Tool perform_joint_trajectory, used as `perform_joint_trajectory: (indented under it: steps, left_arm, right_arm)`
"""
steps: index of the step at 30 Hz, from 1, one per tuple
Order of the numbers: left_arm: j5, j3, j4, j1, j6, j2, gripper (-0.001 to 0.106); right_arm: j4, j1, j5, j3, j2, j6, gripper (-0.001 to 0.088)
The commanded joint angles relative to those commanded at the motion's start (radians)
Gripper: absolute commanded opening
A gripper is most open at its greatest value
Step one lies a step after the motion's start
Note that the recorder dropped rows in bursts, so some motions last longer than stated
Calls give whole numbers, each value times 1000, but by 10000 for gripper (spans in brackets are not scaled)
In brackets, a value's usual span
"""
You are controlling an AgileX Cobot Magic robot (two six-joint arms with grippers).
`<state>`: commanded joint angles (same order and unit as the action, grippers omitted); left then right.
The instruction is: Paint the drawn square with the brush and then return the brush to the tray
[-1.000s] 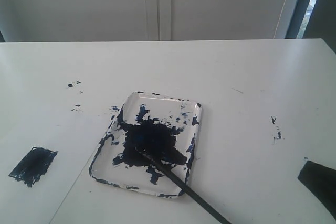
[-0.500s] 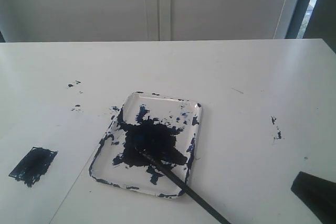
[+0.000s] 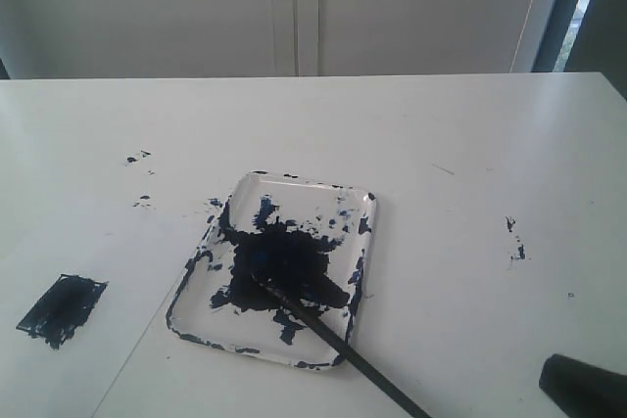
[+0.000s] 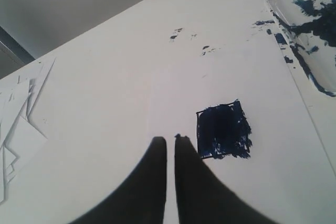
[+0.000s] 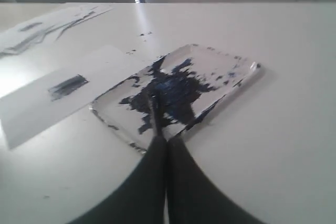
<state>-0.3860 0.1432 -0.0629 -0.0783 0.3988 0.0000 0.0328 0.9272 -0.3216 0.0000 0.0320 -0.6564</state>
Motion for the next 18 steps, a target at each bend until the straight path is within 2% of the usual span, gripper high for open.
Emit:
perform_joint_trajectory:
  steps: [1,2,6,13,15,17,18]
  left_arm:
    - [0,-10,0,0,0,0,131]
    - [0,-24,0,0,0,0,131]
    - [-2,-64,0,0,0,0,131]
    - [-7,-112,1,0,0,0,131]
    - [-11,-120,1,0,0,0,131]
    - [-11,-120,1,0,0,0,131]
    - [-5,-120,1,0,0,0,131]
  right_arm:
    - [66,-2,0,0,0,0,0]
    - [62,-2,1,0,0,0,0]
    - [-77,-2,0,0,0,0,0]
    - [-89,-2,-41,0,0,9,0]
    - [-153,-2,-46,0,0,104,0]
    - [-222,-2,-37,0,0,314,0]
    - [-222,-2,-21,0,0,349,0]
